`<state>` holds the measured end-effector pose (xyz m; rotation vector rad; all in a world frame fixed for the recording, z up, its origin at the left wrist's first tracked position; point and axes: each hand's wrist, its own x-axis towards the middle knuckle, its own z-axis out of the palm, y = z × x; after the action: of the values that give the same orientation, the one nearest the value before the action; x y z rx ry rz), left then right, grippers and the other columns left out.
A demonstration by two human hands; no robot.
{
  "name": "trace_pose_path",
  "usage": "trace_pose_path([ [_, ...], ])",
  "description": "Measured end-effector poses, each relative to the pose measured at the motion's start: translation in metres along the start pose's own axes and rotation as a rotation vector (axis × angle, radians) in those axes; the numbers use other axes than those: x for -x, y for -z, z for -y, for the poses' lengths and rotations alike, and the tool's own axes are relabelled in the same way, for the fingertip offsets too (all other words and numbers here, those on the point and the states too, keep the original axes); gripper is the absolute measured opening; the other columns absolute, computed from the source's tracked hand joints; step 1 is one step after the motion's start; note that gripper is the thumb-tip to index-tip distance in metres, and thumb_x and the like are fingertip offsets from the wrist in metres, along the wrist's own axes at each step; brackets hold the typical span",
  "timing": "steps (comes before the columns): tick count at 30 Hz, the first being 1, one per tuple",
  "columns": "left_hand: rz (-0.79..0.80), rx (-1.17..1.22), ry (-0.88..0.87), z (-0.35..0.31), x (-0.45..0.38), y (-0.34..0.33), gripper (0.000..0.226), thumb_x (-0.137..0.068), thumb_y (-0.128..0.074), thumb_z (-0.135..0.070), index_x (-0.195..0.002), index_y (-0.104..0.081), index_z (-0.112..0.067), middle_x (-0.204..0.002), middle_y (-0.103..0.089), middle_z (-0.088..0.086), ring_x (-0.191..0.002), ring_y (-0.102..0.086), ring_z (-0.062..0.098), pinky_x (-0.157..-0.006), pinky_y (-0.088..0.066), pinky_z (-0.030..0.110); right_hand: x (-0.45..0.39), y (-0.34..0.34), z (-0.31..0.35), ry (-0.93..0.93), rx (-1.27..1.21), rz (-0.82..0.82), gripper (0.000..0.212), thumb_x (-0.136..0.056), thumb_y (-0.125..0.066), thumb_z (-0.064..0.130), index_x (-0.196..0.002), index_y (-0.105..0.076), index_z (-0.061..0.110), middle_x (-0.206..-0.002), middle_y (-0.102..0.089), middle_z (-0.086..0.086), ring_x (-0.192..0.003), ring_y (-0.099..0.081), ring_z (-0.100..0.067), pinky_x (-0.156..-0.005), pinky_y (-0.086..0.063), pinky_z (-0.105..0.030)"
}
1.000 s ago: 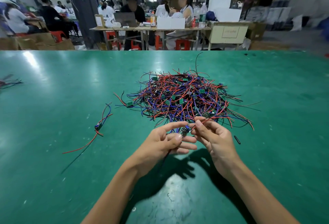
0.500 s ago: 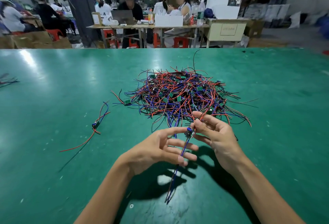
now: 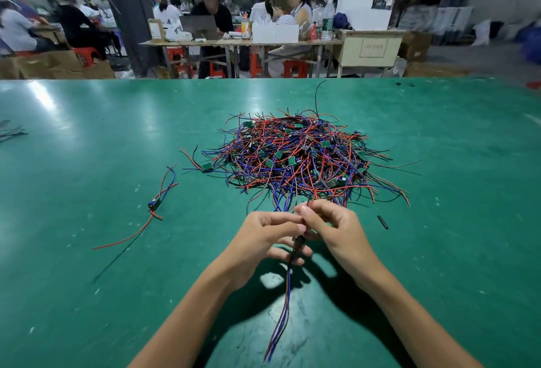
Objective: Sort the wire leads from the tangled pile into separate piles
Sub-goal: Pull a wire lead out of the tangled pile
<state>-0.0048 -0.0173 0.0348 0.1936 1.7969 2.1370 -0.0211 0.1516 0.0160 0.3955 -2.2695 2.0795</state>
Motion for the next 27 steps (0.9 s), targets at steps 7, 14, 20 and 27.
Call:
trace_pose_path([
  [7,-0.060,-0.017,-0.028,0.003,-0.001,0.000,0.024,-0.093,-0.068,-0.022,-0.101,-0.077,-0.001,-0.098,-0.075,0.018,-0.075,-0.073,0.029,-0.063,-0.060,0.032,0.003,-0.008,-0.001,0.001,-0.042,-0.016,0.018,-0.100,-0.061,0.023,-0.099,-0.079,0.022,-0.091,-0.077,-0.004,-0.082,-0.071,-0.016,-0.075,-0.059,-0.031],
  [14,-0.028,0.027,-0.008,0.004,-0.003,0.003,0.021,-0.095,-0.057,0.001,-0.108,-0.072,0.007,-0.097,-0.074,0.024,-0.079,-0.074,0.034,-0.074,-0.061,0.036,0.008,-0.018,0.006,-0.142,-0.309,-0.006,0.028,-0.104,-0.048,0.011,-0.102,-0.074,0.004,-0.087,-0.077,-0.009,-0.072,-0.071,-0.012,-0.052,-0.053,-0.021],
  [20,-0.008,0.062,0.000,0.005,-0.004,0.001,0.020,-0.094,-0.067,-0.017,-0.102,-0.077,-0.002,-0.097,-0.075,0.020,-0.082,-0.075,0.030,-0.072,-0.060,0.031,0.007,-0.020,0.006,-0.122,-0.276,-0.054,0.026,-0.104,-0.049,0.012,-0.102,-0.073,0.002,-0.091,-0.075,-0.010,-0.077,-0.069,-0.013,-0.062,-0.055,-0.021],
  [27,-0.078,0.013,-0.032,0.009,-0.004,0.002,0.016,-0.091,-0.070,-0.011,-0.095,-0.077,0.002,-0.085,-0.075,0.019,-0.071,-0.073,0.026,-0.069,-0.060,0.031,0.012,-0.028,0.007,-0.151,-0.270,-0.107,0.028,-0.104,-0.048,0.010,-0.094,-0.074,0.007,-0.087,-0.074,-0.015,-0.072,-0.068,-0.018,-0.055,-0.056,-0.026],
])
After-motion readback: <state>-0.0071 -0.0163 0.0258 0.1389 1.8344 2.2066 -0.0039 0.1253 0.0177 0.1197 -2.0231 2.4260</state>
